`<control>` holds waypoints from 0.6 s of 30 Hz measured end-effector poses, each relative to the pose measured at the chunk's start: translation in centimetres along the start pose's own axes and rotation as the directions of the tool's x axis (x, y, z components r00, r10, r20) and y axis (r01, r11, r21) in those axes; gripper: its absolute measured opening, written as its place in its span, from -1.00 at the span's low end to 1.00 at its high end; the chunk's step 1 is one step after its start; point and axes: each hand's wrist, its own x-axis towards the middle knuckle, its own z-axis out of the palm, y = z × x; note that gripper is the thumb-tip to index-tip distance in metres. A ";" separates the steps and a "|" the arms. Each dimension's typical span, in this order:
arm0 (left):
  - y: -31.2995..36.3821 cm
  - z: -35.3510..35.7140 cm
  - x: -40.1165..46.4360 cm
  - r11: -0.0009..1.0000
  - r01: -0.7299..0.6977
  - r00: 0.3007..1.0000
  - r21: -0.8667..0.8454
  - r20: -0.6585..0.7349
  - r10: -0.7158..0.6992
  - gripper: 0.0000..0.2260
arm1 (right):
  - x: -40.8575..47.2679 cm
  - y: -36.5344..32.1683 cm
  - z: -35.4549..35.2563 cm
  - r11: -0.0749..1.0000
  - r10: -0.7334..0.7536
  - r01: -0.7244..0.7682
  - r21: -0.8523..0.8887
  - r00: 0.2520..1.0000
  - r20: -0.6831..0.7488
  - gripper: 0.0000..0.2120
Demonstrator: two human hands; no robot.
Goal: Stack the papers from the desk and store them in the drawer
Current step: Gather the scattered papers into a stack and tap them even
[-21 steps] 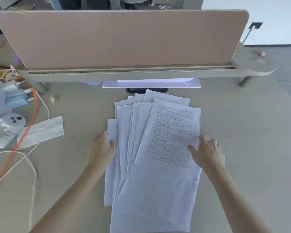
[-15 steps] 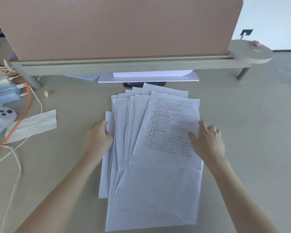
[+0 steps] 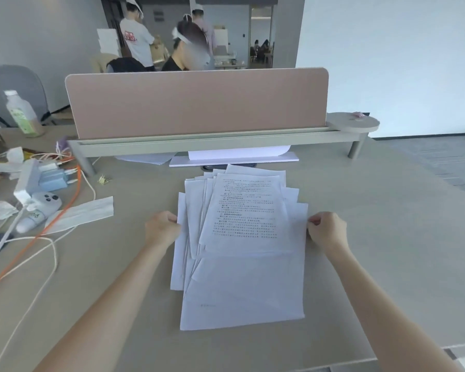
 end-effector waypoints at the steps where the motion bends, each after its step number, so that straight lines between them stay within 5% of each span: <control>1: 0.0 0.1 0.2 1.000 -0.003 1.000 0.001 0.001 0.003 -0.82 | 0.4 0.1 0.3 1.000 -0.018 0.017 -0.014 1.000 -0.006 -0.83; 11: 0.4 1.8 4.0 0.997 -0.081 0.993 -0.020 0.079 0.082 -0.84 | 5.4 -2.0 4.1 0.991 -0.129 0.129 -0.025 0.992 0.000 -0.77; 15: 1.3 1.5 5.8 0.980 0.074 0.989 -0.185 0.138 -0.048 -0.79 | 5.8 -2.7 4.1 0.993 -0.109 0.107 -0.049 0.993 -0.037 -0.77; 18: 2.8 1.3 6.2 0.986 0.077 0.981 -0.146 0.190 -0.048 -0.83 | 6.0 -3.3 4.3 0.989 -0.136 0.134 -0.053 0.990 -0.035 -0.78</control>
